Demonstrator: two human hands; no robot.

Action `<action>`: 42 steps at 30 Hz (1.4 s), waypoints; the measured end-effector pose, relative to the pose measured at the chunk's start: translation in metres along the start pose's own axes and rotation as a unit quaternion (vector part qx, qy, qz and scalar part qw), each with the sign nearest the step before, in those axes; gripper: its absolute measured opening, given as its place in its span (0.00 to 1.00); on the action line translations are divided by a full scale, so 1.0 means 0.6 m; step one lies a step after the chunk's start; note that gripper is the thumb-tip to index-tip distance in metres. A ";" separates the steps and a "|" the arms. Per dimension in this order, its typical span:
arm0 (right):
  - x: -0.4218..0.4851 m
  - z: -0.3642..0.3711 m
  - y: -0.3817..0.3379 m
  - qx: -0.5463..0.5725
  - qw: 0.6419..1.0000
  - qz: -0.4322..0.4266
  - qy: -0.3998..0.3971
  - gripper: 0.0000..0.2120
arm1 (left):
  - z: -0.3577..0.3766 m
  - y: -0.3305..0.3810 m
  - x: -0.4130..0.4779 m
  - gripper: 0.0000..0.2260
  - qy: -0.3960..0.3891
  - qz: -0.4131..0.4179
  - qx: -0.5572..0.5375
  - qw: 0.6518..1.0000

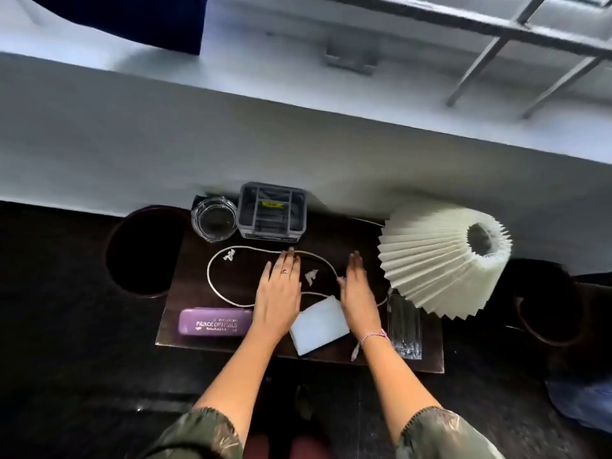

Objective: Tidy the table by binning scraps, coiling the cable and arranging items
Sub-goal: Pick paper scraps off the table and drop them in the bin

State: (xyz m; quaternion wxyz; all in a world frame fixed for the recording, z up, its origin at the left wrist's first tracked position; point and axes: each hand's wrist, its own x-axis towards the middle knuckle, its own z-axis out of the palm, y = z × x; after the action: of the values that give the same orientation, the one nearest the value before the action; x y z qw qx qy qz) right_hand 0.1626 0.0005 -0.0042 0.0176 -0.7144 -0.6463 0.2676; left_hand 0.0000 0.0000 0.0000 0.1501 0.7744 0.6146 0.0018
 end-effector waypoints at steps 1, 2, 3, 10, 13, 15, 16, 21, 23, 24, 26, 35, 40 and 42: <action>0.003 -0.002 0.008 -0.004 0.999 0.039 0.004 0.25 | -0.001 -0.004 -0.001 0.23 0.003 -0.016 -0.018 1.000; 0.006 -0.005 0.017 -0.008 0.998 0.067 0.011 0.24 | -0.001 -0.008 -0.003 0.21 0.023 -0.021 -0.048 0.998; 0.007 -0.003 0.024 -0.021 0.996 0.091 0.010 0.24 | 0.004 -0.010 -0.006 0.19 0.031 -0.019 -0.049 0.998; 0.030 0.014 0.028 -0.056 0.991 0.118 0.007 0.17 | 0.005 -0.012 0.010 0.12 0.032 -0.049 -0.103 0.993; 0.040 0.017 0.028 -0.046 0.991 0.125 0.010 0.16 | 0.009 -0.013 0.015 0.11 0.037 -0.064 -0.133 0.988; 0.048 0.015 0.032 -0.022 0.990 0.141 0.012 0.16 | 0.014 -0.016 0.013 0.11 0.035 -0.070 -0.145 0.986; 0.051 0.014 0.036 -0.012 0.990 0.142 0.019 0.15 | 0.018 -0.017 0.012 0.11 0.031 -0.078 -0.158 0.984; 0.046 -0.003 0.033 0.065 0.974 0.189 0.105 0.10 | 0.020 -0.013 0.006 0.11 0.042 -0.109 -0.229 0.966; 0.041 -0.010 0.017 0.117 0.962 0.198 0.146 0.09 | 0.015 -0.010 0.003 0.10 0.048 -0.119 -0.261 0.957; 0.038 -0.011 0.007 0.135 0.958 0.191 0.167 0.09 | 0.014 -0.008 0.002 0.10 0.049 -0.128 -0.282 0.950; 0.031 -0.016 -0.023 0.172 0.950 0.161 0.206 0.06 | 0.005 -0.007 0.001 0.10 0.054 -0.157 -0.338 0.926; -0.007 -0.015 -0.208 0.327 0.929 0.024 0.169 0.08 | -0.056 -0.035 -0.007 0.19 0.080 -0.203 -0.515 0.829; -0.007 -0.002 -0.287 0.317 0.943 -0.001 0.103 0.13 | -0.084 -0.090 -0.038 0.17 0.155 -0.250 -0.506 0.811; 0.000 0.010 -0.321 0.285 0.956 -0.031 0.064 0.15 | -0.092 -0.125 -0.049 0.15 0.205 -0.268 -0.464 0.819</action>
State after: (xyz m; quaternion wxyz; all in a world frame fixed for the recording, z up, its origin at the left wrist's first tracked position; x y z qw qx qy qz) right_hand -0.0155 0.0300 0.0622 0.2698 -0.6754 -0.5624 0.3934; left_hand -0.0888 -0.0006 0.0406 0.3564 0.3998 0.7410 0.4050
